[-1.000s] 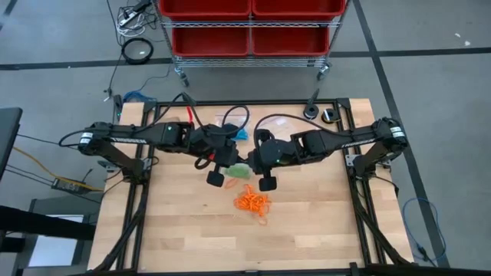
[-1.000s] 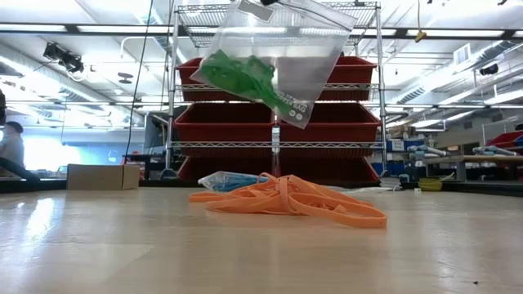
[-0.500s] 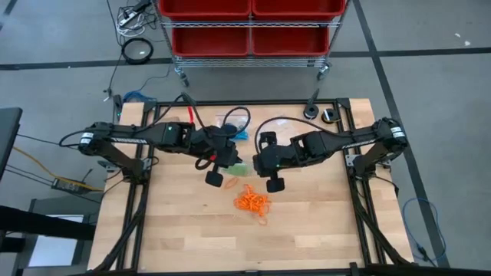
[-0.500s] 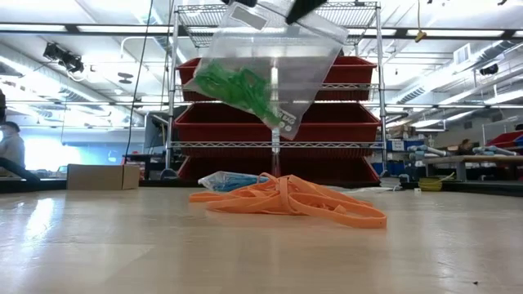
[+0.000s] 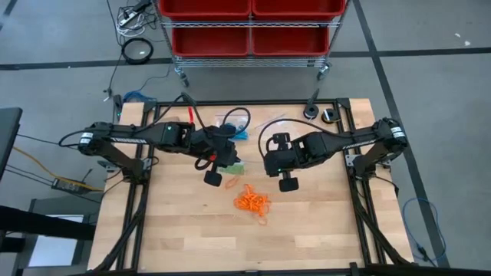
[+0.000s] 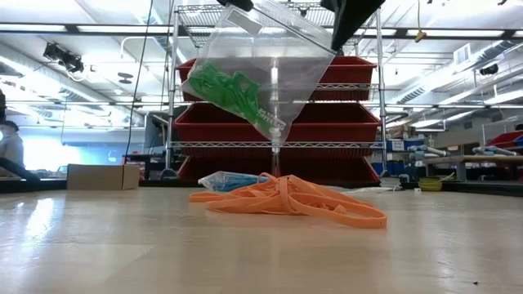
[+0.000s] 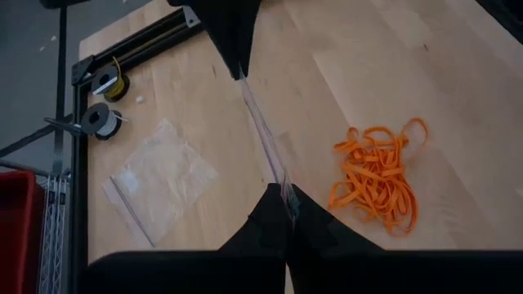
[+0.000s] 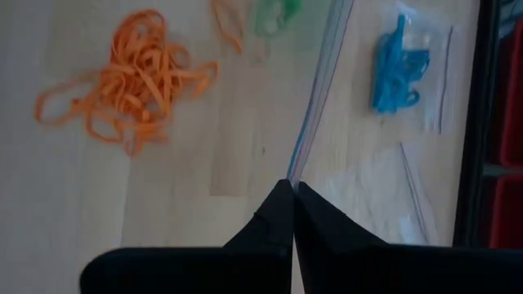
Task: Sort rubber bands
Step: Close the bottom transparent zip bag
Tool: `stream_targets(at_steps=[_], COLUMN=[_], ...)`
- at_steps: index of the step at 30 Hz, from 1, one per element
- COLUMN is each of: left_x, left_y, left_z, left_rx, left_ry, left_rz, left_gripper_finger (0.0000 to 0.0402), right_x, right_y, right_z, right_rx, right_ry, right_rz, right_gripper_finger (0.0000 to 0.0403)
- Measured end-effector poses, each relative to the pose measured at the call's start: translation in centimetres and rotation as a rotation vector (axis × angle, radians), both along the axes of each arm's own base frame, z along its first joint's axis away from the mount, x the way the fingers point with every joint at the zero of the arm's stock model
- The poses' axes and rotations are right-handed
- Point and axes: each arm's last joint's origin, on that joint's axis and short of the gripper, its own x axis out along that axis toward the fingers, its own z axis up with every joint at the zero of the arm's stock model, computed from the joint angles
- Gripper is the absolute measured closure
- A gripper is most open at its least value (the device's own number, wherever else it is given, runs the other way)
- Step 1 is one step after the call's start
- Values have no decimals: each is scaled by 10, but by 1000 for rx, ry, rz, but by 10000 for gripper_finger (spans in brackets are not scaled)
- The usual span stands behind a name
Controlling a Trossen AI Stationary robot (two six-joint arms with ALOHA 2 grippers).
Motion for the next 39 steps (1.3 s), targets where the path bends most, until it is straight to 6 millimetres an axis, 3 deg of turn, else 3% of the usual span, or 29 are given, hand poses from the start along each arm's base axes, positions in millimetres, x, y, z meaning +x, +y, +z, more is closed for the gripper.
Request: stream_targets(at_steps=[16,26,33,39], left_x=[0,0,7,16], left_y=[0,3,22,52], left_z=[0,0,2,-15], left_rx=[8,44,58,6], left_ry=[-2,-2,-87,-201], left_rz=[9,52,109,133], left_gripper_finger=[401,401,401,401], right_x=[-12,-35,-53,-70], right_y=[3,10,30,53], right_z=[-1,17,24,3], right_rx=[28,29,4,-51], right_ry=[71,-2,-55,-76], right_rz=[-84,-160,-206,-238], right_gripper_finger=[398,323,282,282])
